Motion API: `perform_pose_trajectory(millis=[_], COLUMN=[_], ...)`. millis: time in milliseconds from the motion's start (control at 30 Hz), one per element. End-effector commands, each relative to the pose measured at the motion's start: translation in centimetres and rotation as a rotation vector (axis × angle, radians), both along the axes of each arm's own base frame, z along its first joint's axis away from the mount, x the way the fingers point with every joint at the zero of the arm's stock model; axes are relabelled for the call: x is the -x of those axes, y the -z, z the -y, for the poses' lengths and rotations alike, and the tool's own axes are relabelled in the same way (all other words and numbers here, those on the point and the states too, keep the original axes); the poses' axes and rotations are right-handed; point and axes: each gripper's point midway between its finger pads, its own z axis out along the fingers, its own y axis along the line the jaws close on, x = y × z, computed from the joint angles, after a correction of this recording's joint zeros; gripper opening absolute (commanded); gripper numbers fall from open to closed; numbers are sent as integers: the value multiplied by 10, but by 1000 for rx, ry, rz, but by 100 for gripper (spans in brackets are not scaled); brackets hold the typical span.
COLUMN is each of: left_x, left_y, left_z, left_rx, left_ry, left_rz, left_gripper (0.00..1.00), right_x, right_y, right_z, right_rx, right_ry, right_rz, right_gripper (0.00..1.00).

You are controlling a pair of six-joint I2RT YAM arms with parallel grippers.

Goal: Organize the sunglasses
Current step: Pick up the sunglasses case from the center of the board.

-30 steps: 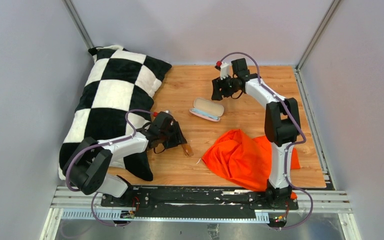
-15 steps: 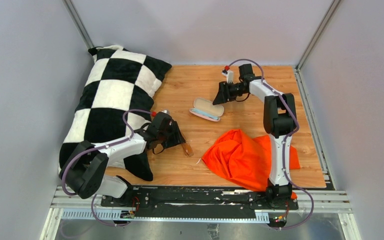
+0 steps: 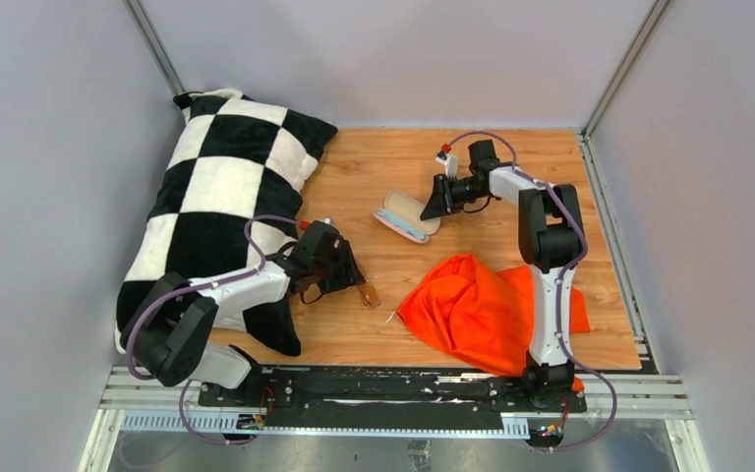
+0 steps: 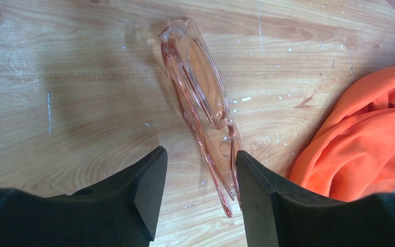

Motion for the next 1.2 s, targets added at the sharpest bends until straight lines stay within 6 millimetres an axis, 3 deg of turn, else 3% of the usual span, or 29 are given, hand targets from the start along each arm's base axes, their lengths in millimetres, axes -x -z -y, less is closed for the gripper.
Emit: perform_pose_trajectory(millis=[0, 167, 400, 533, 800, 967, 1167], left_x=[-4, -4, -4, -5, -5, -10, -16], left_y=[-2, 1, 6, 1, -13, -18, -16], left_z=[4, 5, 5, 3, 3, 8, 18], left_rx=[-6, -7, -24, -33, -5, 43, 71], left_ry=[17, 21, 31, 32, 50, 38, 41], left_rz=[12, 3, -13, 3, 25, 27, 6], left_gripper=[58, 58, 59, 60, 60, 63, 68], right_x=[8, 17, 30, 31, 36, 47, 53], right_y=[-13, -14, -20, -19, -26, -34, -34], right_z=[-1, -9, -27, -16, 28, 36, 36], right_rx=[117, 188, 370, 537, 779, 883, 878], right_ry=[20, 82, 247, 380, 680, 775, 821], right_rz=[98, 150, 279, 357, 485, 572, 568], right_gripper=[26, 9, 1, 0, 0, 0, 0])
